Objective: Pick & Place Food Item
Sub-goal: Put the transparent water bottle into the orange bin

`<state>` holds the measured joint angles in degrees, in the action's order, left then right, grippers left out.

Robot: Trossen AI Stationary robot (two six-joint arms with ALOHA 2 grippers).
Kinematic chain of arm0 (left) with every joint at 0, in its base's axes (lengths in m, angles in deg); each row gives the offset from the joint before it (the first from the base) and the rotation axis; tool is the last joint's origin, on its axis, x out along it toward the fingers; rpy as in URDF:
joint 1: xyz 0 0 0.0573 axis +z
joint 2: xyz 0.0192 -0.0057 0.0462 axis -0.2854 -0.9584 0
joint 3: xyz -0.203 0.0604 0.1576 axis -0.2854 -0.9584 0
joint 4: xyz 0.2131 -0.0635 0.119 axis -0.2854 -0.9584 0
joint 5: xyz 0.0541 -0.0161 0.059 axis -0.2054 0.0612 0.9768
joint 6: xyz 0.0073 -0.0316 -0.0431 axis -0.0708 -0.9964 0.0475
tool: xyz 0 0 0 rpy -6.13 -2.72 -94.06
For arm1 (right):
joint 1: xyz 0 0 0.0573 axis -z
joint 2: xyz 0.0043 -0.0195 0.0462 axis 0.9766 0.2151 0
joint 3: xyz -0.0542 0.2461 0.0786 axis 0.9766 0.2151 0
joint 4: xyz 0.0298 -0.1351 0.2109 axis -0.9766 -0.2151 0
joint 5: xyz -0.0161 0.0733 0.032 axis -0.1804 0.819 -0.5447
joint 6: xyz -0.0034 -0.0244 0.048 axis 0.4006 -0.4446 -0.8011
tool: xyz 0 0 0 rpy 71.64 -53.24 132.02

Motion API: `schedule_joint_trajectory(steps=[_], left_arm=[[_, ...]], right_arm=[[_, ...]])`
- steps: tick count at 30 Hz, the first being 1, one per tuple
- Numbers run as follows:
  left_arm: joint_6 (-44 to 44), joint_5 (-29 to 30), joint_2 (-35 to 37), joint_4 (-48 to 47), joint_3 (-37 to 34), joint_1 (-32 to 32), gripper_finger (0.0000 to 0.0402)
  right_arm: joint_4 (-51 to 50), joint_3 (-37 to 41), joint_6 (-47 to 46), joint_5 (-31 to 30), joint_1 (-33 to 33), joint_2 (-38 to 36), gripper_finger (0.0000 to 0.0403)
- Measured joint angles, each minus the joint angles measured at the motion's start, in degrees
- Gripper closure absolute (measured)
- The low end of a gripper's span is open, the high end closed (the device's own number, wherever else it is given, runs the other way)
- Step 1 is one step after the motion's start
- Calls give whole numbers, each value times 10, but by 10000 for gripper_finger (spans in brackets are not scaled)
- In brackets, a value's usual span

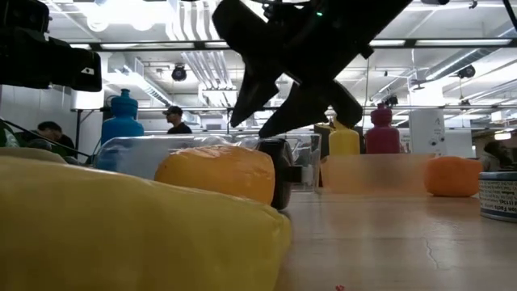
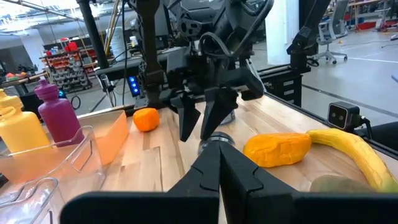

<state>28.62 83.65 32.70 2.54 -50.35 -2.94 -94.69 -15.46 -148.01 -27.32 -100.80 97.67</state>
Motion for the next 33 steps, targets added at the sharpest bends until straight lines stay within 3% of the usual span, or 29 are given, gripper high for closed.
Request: schedule_joint_trajectory(steps=[14,19,26,33], left_arm=[[0,0,0,0,0,0,400],[0,0,0,0,0,0,400],[0,0,0,0,0,0,400],[0,0,0,0,0,0,400]], right_arm=[[1,-2,4,25,0,3,204],[-27,-6,100,-45,-8,-19,204],[-46,19,204,-67,-48,-100,204],[21,96,209,-97,-125,-121,204]])
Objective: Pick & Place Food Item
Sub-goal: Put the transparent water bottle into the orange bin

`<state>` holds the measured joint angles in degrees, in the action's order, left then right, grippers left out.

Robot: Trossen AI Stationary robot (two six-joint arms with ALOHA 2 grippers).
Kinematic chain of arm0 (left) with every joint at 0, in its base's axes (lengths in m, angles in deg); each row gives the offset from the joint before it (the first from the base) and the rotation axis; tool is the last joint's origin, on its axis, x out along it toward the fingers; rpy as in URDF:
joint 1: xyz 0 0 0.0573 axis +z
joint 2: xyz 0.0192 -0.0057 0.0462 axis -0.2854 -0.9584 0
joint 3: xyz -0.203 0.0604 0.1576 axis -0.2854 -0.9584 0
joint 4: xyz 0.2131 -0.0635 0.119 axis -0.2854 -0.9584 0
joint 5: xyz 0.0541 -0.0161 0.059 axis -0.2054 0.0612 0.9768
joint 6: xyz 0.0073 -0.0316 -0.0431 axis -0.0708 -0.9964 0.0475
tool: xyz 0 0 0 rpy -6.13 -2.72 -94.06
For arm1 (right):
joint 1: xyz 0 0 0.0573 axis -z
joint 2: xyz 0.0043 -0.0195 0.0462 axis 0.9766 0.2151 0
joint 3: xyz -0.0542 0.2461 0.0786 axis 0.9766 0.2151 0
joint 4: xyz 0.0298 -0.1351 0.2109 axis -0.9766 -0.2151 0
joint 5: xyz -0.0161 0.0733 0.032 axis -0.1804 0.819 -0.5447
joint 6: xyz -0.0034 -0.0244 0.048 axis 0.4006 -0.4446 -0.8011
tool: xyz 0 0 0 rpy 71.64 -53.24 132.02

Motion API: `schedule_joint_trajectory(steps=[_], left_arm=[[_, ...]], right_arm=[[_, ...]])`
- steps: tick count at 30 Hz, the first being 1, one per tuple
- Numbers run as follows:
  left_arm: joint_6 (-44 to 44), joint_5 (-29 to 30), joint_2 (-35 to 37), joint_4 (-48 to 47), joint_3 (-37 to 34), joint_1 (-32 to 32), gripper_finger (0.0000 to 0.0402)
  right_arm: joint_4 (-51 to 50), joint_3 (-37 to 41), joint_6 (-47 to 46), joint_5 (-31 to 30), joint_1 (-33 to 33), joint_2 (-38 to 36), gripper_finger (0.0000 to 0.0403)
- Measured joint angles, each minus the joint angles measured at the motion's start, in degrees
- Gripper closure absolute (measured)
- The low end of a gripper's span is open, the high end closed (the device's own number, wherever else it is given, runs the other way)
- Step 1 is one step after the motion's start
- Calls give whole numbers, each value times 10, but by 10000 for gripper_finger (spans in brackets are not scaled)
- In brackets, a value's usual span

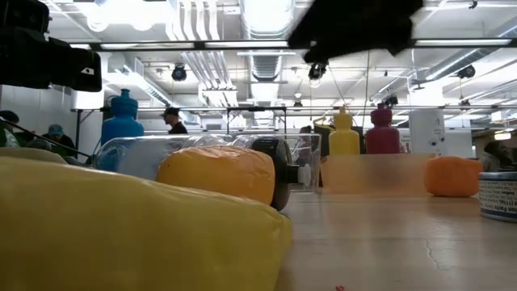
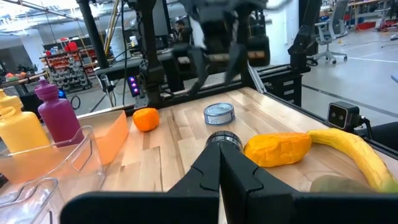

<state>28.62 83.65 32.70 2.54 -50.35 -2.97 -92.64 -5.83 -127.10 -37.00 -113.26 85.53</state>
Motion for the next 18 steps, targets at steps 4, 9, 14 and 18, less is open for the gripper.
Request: schedule_joint_trajectory(steps=[4,9,14,18], left_arm=[[0,0,0,0,0,0,400],[0,0,0,0,0,0,400],[0,0,0,0,0,0,400],[0,0,0,0,0,0,400]], right_arm=[[97,64,8,-23,-29,10,204],[185,130,29,-22,-32,24,204],[328,162,125,25,-25,47,204],[389,169,171,34,-14,68,204]])
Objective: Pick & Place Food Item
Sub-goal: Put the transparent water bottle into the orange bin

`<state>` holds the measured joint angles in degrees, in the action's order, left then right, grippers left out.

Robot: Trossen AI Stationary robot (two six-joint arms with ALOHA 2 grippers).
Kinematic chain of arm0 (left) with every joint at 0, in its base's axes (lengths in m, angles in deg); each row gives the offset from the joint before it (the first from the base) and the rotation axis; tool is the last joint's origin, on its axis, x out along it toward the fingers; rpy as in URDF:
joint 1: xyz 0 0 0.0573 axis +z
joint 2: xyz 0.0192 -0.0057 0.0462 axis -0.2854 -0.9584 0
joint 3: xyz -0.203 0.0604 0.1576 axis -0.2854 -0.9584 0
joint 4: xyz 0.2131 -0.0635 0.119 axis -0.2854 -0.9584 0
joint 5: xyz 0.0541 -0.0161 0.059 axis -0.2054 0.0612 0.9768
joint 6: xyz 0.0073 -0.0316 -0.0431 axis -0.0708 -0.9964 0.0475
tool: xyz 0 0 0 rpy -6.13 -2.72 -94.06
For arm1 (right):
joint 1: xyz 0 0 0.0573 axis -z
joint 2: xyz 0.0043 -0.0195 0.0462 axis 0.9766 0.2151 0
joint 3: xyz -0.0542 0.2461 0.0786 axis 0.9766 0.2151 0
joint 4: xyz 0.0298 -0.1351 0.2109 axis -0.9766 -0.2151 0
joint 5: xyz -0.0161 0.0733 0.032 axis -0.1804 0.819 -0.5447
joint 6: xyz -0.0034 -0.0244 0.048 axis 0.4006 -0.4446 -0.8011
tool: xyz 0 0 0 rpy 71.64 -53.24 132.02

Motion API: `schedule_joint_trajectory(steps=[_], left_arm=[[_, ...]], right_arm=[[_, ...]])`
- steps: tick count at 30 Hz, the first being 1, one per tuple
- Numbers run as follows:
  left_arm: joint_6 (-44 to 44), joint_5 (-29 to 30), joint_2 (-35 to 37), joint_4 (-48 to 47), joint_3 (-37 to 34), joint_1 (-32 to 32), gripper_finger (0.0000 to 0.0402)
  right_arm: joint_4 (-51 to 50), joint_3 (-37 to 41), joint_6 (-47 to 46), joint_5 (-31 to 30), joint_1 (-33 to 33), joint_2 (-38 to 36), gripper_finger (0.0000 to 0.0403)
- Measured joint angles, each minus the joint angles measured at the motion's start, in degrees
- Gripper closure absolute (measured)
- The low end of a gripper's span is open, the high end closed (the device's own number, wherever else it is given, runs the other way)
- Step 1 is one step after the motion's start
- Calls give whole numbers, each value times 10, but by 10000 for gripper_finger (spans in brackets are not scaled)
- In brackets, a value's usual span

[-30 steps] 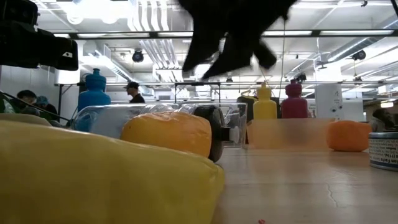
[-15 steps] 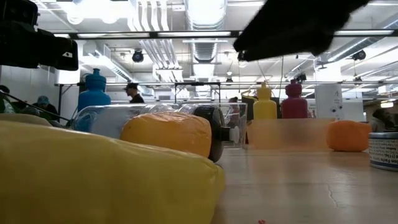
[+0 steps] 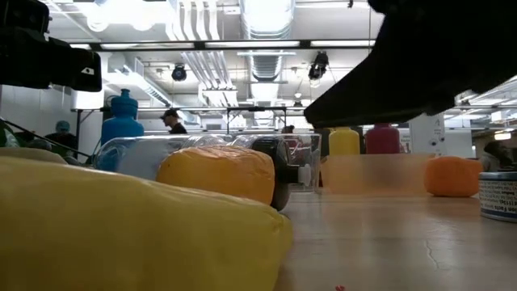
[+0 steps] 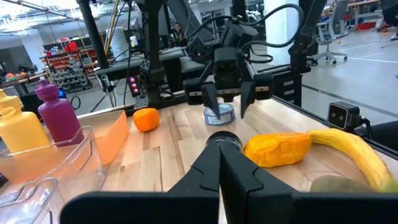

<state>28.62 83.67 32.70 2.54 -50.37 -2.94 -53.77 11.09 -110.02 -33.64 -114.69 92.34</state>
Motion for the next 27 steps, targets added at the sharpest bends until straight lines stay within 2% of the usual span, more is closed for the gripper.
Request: schedule_joint_trajectory(steps=[14,27], left_arm=[[0,0,0,0,0,0,400],[0,0,0,0,0,0,400]], right_arm=[[3,-5,-10,13,14,28,204],[1,1,-74,19,14,27,204]])
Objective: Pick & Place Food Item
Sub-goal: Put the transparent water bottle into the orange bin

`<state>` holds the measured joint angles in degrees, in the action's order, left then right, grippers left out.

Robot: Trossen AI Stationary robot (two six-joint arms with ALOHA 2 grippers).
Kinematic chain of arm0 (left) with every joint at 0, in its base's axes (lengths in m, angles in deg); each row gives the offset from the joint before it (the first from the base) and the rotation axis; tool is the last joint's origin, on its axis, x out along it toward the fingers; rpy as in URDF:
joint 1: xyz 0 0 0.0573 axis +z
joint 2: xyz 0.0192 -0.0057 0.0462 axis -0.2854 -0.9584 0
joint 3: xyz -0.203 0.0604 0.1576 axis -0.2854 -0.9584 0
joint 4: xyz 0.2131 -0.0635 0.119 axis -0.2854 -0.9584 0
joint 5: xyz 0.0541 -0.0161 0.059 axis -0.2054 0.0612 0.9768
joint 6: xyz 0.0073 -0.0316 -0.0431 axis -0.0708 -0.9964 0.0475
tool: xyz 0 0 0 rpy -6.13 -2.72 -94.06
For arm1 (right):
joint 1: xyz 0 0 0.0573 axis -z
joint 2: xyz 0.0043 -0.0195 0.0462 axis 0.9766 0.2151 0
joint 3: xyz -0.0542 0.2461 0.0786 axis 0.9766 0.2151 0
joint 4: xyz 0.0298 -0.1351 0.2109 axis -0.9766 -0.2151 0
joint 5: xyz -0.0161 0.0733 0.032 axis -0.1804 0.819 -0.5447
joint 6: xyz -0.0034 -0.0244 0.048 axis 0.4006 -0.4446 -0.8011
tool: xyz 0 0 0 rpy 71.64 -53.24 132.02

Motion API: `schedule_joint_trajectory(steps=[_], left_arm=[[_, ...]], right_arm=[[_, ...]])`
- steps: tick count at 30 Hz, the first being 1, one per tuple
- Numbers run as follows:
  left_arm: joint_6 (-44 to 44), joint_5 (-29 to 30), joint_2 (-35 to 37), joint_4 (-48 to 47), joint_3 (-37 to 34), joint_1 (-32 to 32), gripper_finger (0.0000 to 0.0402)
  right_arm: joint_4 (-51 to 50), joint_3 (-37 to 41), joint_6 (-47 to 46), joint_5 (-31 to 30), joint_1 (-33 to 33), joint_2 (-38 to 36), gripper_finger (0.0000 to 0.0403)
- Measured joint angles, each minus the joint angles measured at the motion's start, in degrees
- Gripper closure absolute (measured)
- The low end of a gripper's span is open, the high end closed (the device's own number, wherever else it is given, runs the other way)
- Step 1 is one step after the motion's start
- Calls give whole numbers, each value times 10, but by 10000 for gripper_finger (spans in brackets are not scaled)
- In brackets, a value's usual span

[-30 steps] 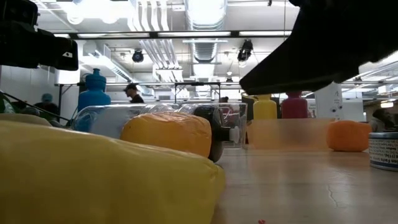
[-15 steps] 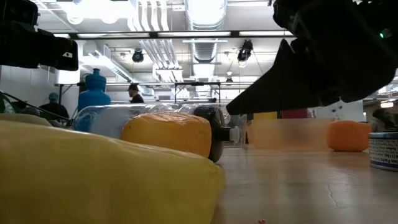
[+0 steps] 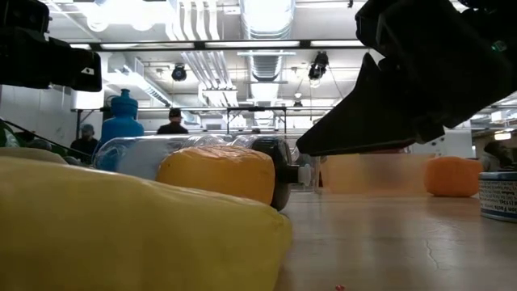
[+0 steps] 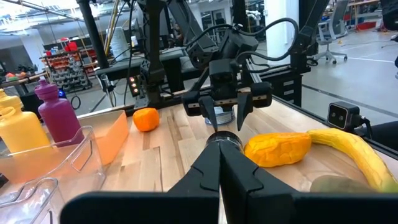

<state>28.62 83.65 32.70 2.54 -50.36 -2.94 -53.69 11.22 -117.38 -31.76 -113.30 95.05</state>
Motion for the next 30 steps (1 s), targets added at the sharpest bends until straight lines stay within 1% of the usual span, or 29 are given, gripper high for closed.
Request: schedule_joint_trajectory(steps=[7,11,30], left_arm=[[0,0,0,0,0,0,400],[0,0,0,0,0,0,400],[0,0,0,0,0,0,400]], right_arm=[[0,1,0,1,0,0,204],[0,2,-23,-2,0,0,204],[-5,2,-24,-17,0,0,204]])
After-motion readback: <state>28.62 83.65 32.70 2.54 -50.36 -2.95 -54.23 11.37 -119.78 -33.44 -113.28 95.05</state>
